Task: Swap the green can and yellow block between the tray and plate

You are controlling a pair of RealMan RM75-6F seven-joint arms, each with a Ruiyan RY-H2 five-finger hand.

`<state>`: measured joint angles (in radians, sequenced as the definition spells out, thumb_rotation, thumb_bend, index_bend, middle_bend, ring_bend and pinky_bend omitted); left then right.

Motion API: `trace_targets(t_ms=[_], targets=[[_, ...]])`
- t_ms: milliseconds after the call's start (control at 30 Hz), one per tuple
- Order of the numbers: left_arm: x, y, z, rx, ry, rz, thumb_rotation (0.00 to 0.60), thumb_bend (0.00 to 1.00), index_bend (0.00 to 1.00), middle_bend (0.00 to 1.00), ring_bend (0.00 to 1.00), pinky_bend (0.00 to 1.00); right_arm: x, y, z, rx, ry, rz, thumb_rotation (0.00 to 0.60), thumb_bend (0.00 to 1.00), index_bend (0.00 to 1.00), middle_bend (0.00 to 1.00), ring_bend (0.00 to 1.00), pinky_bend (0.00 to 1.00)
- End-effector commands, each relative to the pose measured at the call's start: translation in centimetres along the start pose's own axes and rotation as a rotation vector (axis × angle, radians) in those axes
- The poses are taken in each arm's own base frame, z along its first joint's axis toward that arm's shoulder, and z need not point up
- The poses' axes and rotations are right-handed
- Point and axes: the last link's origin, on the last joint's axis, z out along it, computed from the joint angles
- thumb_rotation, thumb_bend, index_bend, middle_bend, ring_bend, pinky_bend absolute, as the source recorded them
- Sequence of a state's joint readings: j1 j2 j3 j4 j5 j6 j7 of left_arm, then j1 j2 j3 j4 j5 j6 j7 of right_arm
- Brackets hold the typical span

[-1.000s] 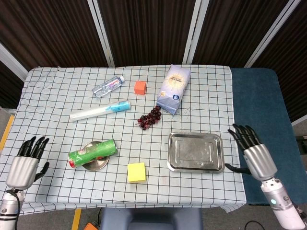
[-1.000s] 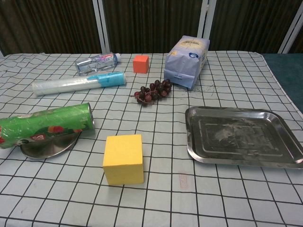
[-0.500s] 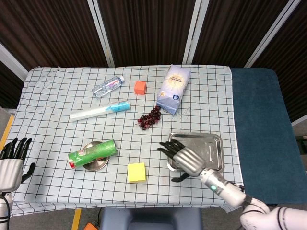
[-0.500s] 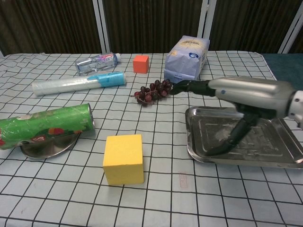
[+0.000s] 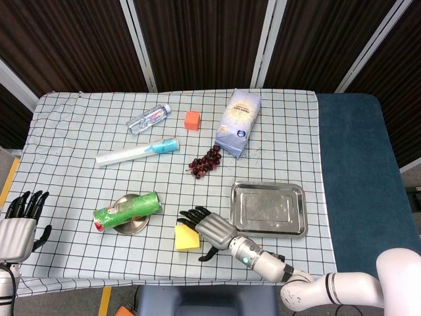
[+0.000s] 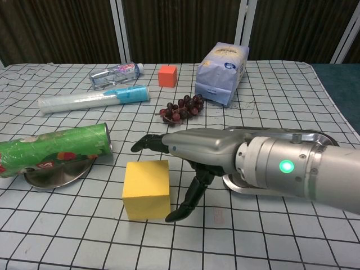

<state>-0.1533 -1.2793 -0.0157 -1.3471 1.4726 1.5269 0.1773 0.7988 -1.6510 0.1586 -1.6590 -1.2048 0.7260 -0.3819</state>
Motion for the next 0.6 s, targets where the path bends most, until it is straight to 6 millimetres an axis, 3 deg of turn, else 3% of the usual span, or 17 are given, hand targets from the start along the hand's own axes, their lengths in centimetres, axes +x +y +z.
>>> trace_targets(t_ms=[33, 200, 333, 467, 600], targets=[[0.1, -0.1, 0.0, -0.002, -0.001, -0.015, 0.6, 0.38, 0.07, 0.1, 0.06, 0.14, -0.8, -0.3, 1.5, -0.017, 0.013, -0.048, 0.6, 0.0, 0.11, 0.02, 0.0, 0.0], [0.2, -0.2, -0.1, -0.007, -0.006, -0.035, 0.6, 0.39, 0.07, 0.1, 0.06, 0.14, -2.1, -0.8, 2.8, -0.027, 0.016, -0.06, 0.6, 0.0, 0.15, 0.07, 0.0, 0.0], [0.3, -0.2, -0.1, -0.012, -0.007, -0.044, 0.6, 0.38, 0.08, 0.1, 0.06, 0.14, -2.3, -0.8, 3.4, -0.039, 0.055, -0.072, 0.6, 0.0, 0.28, 0.21, 0.12, 0.05], [0.5, -0.1, -0.2, -0.019, -0.001, -0.05, 0.6, 0.38, 0.08, 0.1, 0.06, 0.14, -2.1, -0.6, 3.7, -0.071, 0.156, -0.112, 0.6, 0.02, 0.6, 0.49, 0.46, 0.36], [0.6, -0.1, -0.3, -0.022, 0.008, -0.054, 0.6, 0.38, 0.08, 0.11, 0.06, 0.14, -1.1, 0.0, 2.9, -0.091, 0.279, -0.173, 0.6, 0.1, 0.79, 0.64, 0.61, 0.53]])
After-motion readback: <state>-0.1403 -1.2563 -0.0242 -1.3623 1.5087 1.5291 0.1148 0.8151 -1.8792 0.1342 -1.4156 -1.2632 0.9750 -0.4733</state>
